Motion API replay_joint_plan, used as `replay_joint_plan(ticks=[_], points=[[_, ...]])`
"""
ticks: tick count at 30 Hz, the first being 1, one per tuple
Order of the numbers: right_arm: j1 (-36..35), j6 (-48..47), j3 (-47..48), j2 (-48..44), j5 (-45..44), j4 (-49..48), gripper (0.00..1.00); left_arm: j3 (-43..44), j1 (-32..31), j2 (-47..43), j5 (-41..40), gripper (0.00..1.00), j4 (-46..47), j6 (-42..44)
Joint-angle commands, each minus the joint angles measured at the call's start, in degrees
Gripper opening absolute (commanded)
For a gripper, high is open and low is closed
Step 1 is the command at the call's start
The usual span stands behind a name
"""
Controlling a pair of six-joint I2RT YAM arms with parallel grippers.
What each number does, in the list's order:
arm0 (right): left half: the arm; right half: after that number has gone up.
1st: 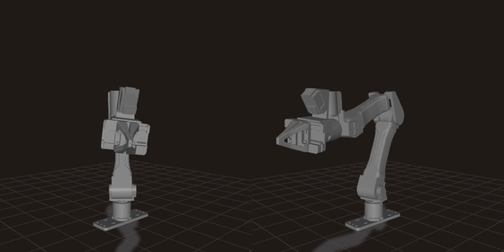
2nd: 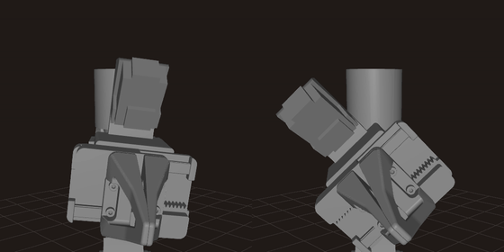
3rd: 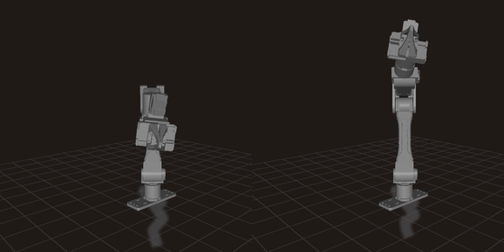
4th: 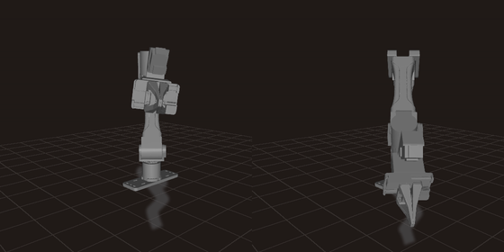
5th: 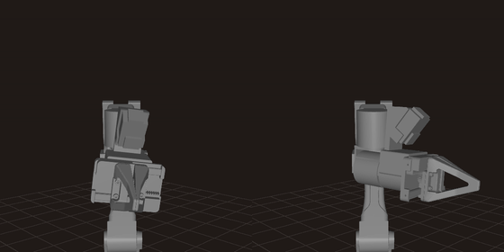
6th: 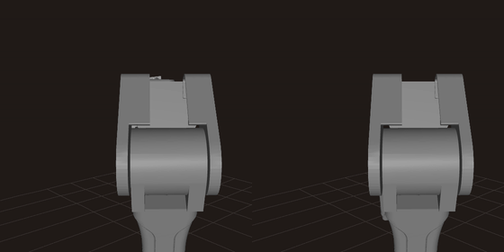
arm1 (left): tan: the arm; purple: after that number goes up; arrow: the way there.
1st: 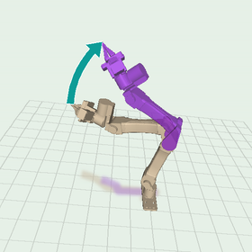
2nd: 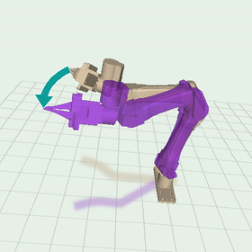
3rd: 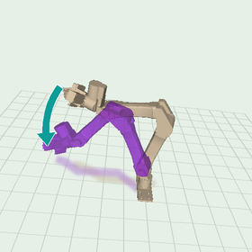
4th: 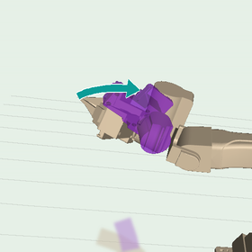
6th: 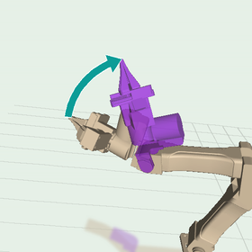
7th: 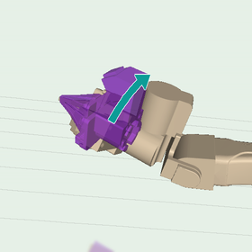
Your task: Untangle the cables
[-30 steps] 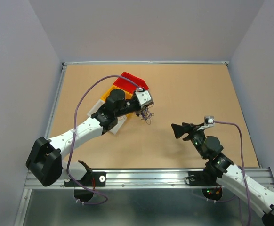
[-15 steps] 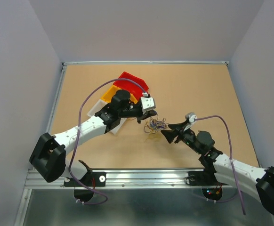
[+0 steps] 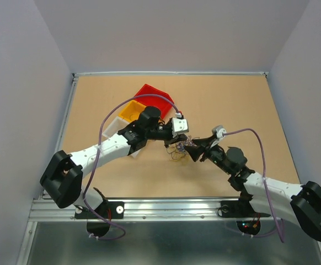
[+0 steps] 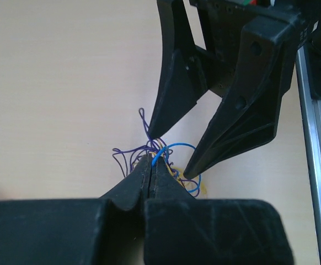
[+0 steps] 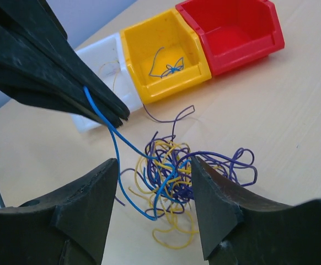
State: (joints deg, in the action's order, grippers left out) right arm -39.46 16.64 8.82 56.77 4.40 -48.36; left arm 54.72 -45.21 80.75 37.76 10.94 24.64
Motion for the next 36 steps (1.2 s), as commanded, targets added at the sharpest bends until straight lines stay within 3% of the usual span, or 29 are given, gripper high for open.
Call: replay_joint_plan(ticks=[1,12,19,24,26,28,32,33,36], points=[[-0.44,-2.14,4.54,0.97,-0.98,-4.90,0.60,3.29,-0.58,0.28,0.91,0.00,-0.39,1.19],[-0.53,-3.20,7.35,10.45,-4.14,-10.33,0.49,4.61,-1.19,-0.86,2.67,0.00,-2.68,0.41],[-0.53,-1.18,8.41,26.00,-6.60,-16.50,0.43,3.91,-1.11,-6.20,5.14,0.00,-3.65,-0.82],[-0.44,6.99,1.06,38.82,-21.79,-23.33,0.38,-3.81,0.38,-16.22,-4.25,0.00,9.60,-6.70],[-0.44,9.10,-2.03,41.13,-23.99,-27.03,0.37,-8.30,2.57,-21.76,-9.69,0.00,14.70,-11.44],[-0.44,12.52,-4.93,42.72,-26.63,-30.82,0.37,-10.50,6.95,-25.27,-21.80,0.00,21.64,-16.70],[-0.44,14.90,-7.58,40.35,-28.31,-31.18,0.37,-12.18,16.89,-27.40,-28.34,0.00,25.44,-25.50],[-0.44,15.78,-8.11,39.56,-28.83,-31.18,0.37,-12.18,21.87,-27.23,-29.75,0.00,26.32,-29.61],[-0.44,16.93,-10.75,35.26,-29.45,-31.18,0.37,-11.39,28.76,-25.03,-28.53,0.00,26.85,-34.57]])
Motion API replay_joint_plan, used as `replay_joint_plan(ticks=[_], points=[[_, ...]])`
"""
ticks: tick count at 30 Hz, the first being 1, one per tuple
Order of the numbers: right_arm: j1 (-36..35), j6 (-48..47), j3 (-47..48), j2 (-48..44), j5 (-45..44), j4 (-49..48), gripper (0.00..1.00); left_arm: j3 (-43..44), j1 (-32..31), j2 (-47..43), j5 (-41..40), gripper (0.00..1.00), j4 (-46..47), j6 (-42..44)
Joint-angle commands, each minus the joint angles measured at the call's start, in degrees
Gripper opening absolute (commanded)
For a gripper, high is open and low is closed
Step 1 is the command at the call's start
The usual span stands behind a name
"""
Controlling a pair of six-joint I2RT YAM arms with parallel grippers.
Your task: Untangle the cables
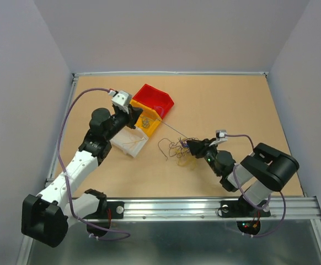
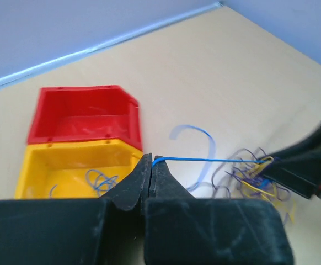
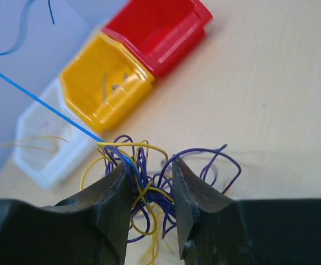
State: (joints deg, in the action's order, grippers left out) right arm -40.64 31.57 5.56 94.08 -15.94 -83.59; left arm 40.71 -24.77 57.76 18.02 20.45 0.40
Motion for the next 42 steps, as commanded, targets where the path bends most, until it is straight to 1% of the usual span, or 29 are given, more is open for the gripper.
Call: replay_joint_plan(ticks=[1,2,4,5,6,7,8,10,13,14,16,17,19,21,22,23,24,25,27,28,29,30,33,34,35,36,38,39,42], points=[[0.74,2.26,-8.19,-4.76,-9.19,4.05,0.38,2.97,9.21,-0.64,-8.44,0.00,17.69,-10.94],[0.74,2.53,-9.85,-7.74,-9.54,4.14,0.41,3.67,10.26,0.76,-8.18,0.00,17.96,-11.30],[0.74,2.44,-11.44,-9.17,-9.63,4.23,0.41,4.81,10.62,1.91,-6.43,0.00,18.05,-10.87],[0.74,2.27,-12.50,-12.23,-9.81,4.84,0.41,5.60,10.71,2.70,-3.55,0.00,17.87,-10.52],[0.83,2.27,-12.94,-13.65,-9.81,5.62,0.41,8.22,10.89,3.93,-2.13,0.00,16.92,-9.90],[0.65,2.53,-12.86,-14.88,-9.81,6.76,0.41,8.25,10.89,3.94,-1.33,0.00,15.78,-9.90],[0.65,2.53,-12.68,-16.29,-9.55,8.08,0.41,11.12,10.98,4.99,1.64,0.00,14.89,-9.20],[0.65,2.79,-11.63,-19.72,-9.89,14.48,0.40,16.04,10.89,5.70,2.81,0.00,10.42,-8.14],[0.74,2.97,-11.71,-23.57,-10.07,16.79,0.40,20.19,10.89,5.44,5.70,0.00,8.56,-6.83],[0.74,3.23,-11.80,-24.46,-10.16,17.84,0.40,22.90,10.89,5.09,8.84,0.00,7.60,-5.86],[0.74,3.23,-12.07,-27.36,-9.98,19.25,0.39,26.25,10.80,4.74,11.76,0.00,5.93,-4.80],[0.65,3.23,-11.89,-28.33,-9.72,20.30,0.38,29.74,10.80,4.56,14.73,0.00,5.05,-4.62],[0.65,3.23,-11.54,-29.65,-8.84,23.03,0.35,33.19,10.80,4.03,16.95,0.00,2.59,-3.92],[0.74,3.15,-11.45,-30.71,-7.44,23.91,0.35,36.98,10.71,3.59,20.90,0.00,1.53,-4.18],[0.65,2.71,-11.28,-31.24,-6.30,23.91,0.41,37.77,10.71,3.24,22.74,0.00,1.53,-4.88],[0.65,1.05,-11.01,-32.46,-2.64,23.91,0.46,38.65,10.54,3.24,25.81,0.00,1.53,-5.50],[0.74,-0.01,-10.66,-33.25,-0.43,23.91,0.55,38.83,10.28,3.15,27.14,0.00,1.53,-6.02],[0.74,-1.06,-10.31,-34.22,1.77,23.91,0.74,38.48,9.40,2.98,28.55,0.00,1.70,-6.55],[0.74,-3.52,-9.09,-37.37,7.73,24.00,0.85,37.61,8.08,2.54,30.23,0.00,2.31,-6.56],[0.74,-4.32,-8.56,-38.35,9.42,24.09,0.94,36.99,6.25,2.27,30.06,0.00,2.49,-6.30],[0.74,-5.20,-8.03,-39.58,11.18,24.18,0.98,36.12,5.45,1.75,29.79,0.00,2.49,-5.51],[0.74,-6.86,-7.24,-41.59,14.68,25.05,1.00,35.85,4.48,1.57,29.10,0.00,2.49,-4.98],[0.74,-9.76,-5.74,-45.20,20.92,26.02,1.00,35.14,1.23,0.69,27.34,0.00,2.49,-4.10],[0.65,-10.30,-3.56,-45.74,22.61,25.85,1.00,35.05,0.44,0.43,26.90,0.00,2.49,-4.18],[0.57,-11.00,-3.02,-46.27,24.19,25.93,1.00,35.14,-1.57,0.34,26.63,0.00,2.49,-4.18],[0.65,-12.05,-2.49,-46.62,28.03,25.94,1.00,35.14,-2.55,0.51,26.11,0.00,2.49,-4.10],[0.48,-12.94,-0.48,-46.97,32.27,25.85,1.00,35.05,-4.92,0.78,25.58,0.00,2.49,-4.36],[0.56,-13.37,0.32,-46.89,36.47,25.67,1.00,34.88,-7.02,1.04,25.40,0.00,2.49,-4.27],[-0.14,-13.55,2.60,-46.01,41.77,24.80,1.00,34.00,-10.02,2.01,25.31,0.00,2.49,-4.27]])
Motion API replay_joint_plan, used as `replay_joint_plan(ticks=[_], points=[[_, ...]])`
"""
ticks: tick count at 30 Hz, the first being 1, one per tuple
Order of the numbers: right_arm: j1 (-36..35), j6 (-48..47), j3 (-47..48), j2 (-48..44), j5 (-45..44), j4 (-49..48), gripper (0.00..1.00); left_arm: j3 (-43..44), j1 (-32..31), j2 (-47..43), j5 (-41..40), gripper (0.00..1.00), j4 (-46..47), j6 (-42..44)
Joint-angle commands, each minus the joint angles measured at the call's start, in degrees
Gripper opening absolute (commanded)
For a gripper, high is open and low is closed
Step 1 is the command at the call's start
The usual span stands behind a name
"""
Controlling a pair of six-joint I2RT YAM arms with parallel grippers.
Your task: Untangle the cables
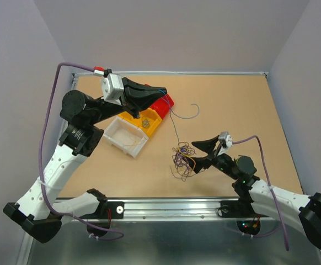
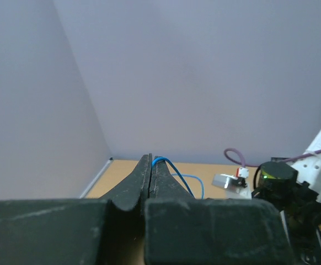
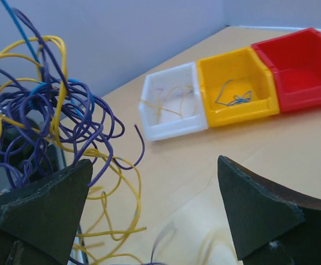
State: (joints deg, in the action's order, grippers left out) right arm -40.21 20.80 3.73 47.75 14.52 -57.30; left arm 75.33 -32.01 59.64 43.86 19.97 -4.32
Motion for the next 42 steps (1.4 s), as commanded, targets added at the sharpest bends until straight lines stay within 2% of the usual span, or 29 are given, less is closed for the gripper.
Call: replay_joint_plan(ticks=[1,7,17,26,29,32,37,42], points=[[-1.10,-2.87,4.97,0.68,13.67,-1.59,1.00,-0.88,-4.36,0.83,-0.44,0.00,2.97,0.45],[-2.68,-4.10,6.73,2.00,15.09,-3.08,1.00,-1.94,-8.94,3.20,-1.31,0.00,2.45,1.94],[-3.92,-5.15,11.65,7.35,14.84,-3.52,1.00,-1.77,-11.06,4.44,-2.28,0.00,0.78,3.97],[-4.00,-11.13,17.36,10.53,0.60,-0.80,1.00,-1.94,-11.76,3.38,-1.76,0.00,0.25,4.05],[-4.00,-11.48,17.63,8.86,-2.13,1.48,0.97,-2.90,-11.76,2.94,-1.58,0.00,0.16,3.97],[-4.00,-10.35,15.18,5.09,-1.08,3.50,0.95,-3.52,-11.76,2.50,-1.49,0.00,0.25,3.97],[-4.09,-6.22,9.20,-3.43,3.58,4.56,0.96,-3.96,-11.76,2.06,-1.84,0.00,0.25,5.36],[-4.00,-3.39,6.03,-10.82,2.53,10.16,1.00,-4.31,-11.85,1.80,-2.72,0.00,0.07,6.25]])
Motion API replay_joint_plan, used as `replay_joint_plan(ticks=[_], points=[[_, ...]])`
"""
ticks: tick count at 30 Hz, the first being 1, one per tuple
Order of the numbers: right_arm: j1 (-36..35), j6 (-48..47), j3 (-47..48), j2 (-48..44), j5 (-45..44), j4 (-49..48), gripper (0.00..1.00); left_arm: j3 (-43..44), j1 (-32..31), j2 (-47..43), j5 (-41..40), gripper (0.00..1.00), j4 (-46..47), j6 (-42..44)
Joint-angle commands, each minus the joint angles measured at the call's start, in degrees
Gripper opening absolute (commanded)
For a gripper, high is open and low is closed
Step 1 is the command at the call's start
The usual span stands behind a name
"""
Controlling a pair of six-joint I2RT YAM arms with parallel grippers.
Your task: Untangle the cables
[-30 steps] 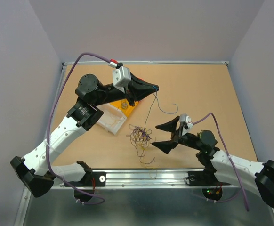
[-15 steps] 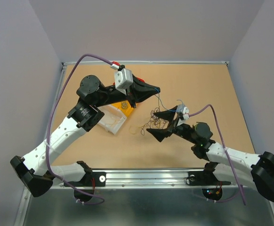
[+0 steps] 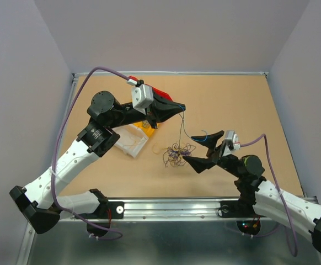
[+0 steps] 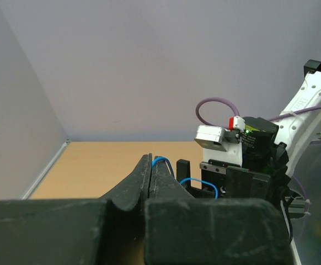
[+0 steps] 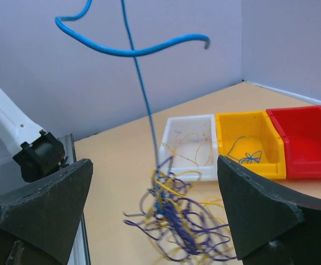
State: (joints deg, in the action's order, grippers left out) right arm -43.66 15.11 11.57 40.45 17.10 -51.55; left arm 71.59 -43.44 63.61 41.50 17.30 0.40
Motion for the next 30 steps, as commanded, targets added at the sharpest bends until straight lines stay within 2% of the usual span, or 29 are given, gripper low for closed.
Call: replay_joint_plan(ticks=[1,6,13,18,23,24,27,28,30], points=[[-0.55,1.94,-1.73,-4.49,-0.57,5.48,1.00,-0.58,-0.42,-2.27,-0.36,0.00,2.74,1.53],[-0.55,-1.75,2.66,-2.83,-1.46,9.89,1.00,-0.31,-0.50,-2.00,0.95,0.00,2.65,0.92],[-0.55,-4.22,14.69,15.77,11.61,7.96,1.00,0.04,-0.59,-1.83,1.57,0.00,2.65,0.47],[-0.99,-3.95,18.30,24.58,14.45,4.01,1.00,-0.14,-0.68,-2.09,1.75,0.00,2.56,0.47],[-1.25,-4.22,18.58,31.09,13.48,2.07,0.85,-0.22,-0.68,-2.62,0.87,0.00,2.56,0.65],[-1.43,-4.04,17.96,32.66,13.57,0.76,0.74,-0.23,-0.68,-2.79,0.43,0.00,2.56,0.74],[-1.69,-2.81,15.95,35.04,13.22,-2.31,0.56,0.12,-0.68,-3.32,-2.11,0.00,2.04,1.26],[-1.87,-2.03,14.63,37.14,13.22,-5.55,0.51,0.47,-0.68,-3.58,-3.16,0.00,1.60,1.87],[-2.13,0.07,9.10,41.79,11.38,-13.08,0.36,2.13,-0.68,-4.64,-7.54,0.00,0.11,3.80]])
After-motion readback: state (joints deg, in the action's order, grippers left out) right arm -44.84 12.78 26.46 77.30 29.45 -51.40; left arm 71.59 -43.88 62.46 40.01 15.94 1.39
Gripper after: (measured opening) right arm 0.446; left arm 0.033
